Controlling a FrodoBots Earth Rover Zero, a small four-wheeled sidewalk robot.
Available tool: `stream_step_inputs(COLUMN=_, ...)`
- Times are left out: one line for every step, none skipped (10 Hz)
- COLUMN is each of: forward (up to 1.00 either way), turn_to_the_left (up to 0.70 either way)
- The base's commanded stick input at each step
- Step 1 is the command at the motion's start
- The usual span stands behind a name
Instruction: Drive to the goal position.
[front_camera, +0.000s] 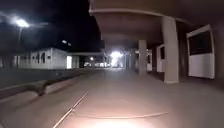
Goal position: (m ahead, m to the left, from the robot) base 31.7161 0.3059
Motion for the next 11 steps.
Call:
stream_step_inputs(forward=1.00, turn_to_the_left=-0.04)
stream_step_inputs(forward=1.00, turn_to_the_left=-0.04)
stream_step_inputs(forward=1.00, turn_to_the_left=-0.04)
stream_step_inputs(forward=1.00, turn_to_the_left=-0.04)
stream_step_inputs(forward=1.00, turn_to_the_left=-0.04)
stream_step_inputs(forward=1.00, turn_to_the_left=-0.04)
stream_step_inputs(forward=1.00, turn_to_the_left=-0.04)
stream_step_inputs(forward=1.00, turn_to_the_left=-0.04)
stream_step_inputs(forward=1.00, turn_to_the_left=-0.04)
stream_step_inputs(forward=1.00, turn_to_the_left=-0.04)
stream_step_inputs(forward=1.00, turn_to_the_left=-0.04)
